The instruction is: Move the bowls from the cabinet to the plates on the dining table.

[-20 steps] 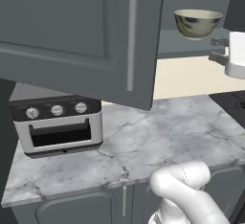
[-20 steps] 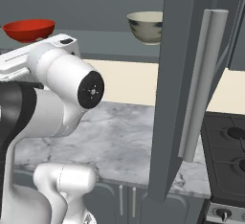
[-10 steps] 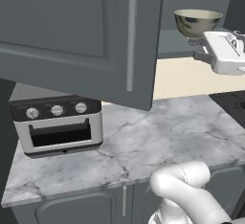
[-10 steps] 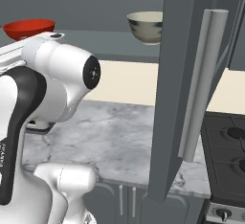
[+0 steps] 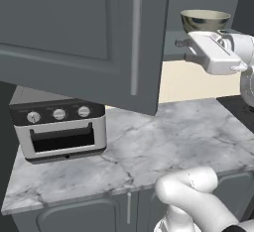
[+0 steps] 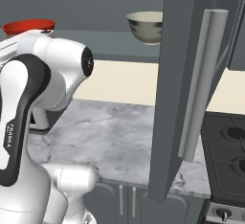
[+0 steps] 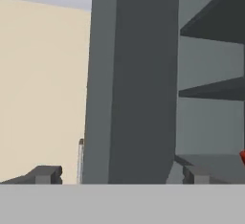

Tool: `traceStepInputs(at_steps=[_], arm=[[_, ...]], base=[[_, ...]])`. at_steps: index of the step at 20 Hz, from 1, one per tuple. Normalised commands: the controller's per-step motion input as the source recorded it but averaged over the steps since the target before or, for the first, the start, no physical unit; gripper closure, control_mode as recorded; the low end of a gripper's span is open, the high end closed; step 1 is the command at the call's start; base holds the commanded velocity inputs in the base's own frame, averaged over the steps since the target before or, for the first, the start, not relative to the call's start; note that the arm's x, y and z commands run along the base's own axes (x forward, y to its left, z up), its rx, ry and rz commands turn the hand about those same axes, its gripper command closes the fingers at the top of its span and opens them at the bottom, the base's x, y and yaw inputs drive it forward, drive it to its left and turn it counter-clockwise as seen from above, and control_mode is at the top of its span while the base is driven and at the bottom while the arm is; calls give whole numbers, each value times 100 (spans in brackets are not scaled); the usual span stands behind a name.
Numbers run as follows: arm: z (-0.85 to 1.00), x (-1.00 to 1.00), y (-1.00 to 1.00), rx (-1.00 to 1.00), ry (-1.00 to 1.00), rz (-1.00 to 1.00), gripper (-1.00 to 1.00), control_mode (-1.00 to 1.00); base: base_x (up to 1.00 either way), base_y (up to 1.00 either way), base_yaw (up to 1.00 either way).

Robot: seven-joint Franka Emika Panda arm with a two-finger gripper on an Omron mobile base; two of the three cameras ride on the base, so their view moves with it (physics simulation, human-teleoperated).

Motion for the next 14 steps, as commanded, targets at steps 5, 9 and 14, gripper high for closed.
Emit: traceStepInputs(at_steps=[5, 9, 14], arm=[[0, 11, 32, 0, 0, 11, -100, -100], [0, 7, 34, 0, 0, 11, -100, -100], [0, -2, 35, -1, 0, 12, -100, -100]], base=[[0, 0, 0], [0, 0, 0], [0, 0, 0]])
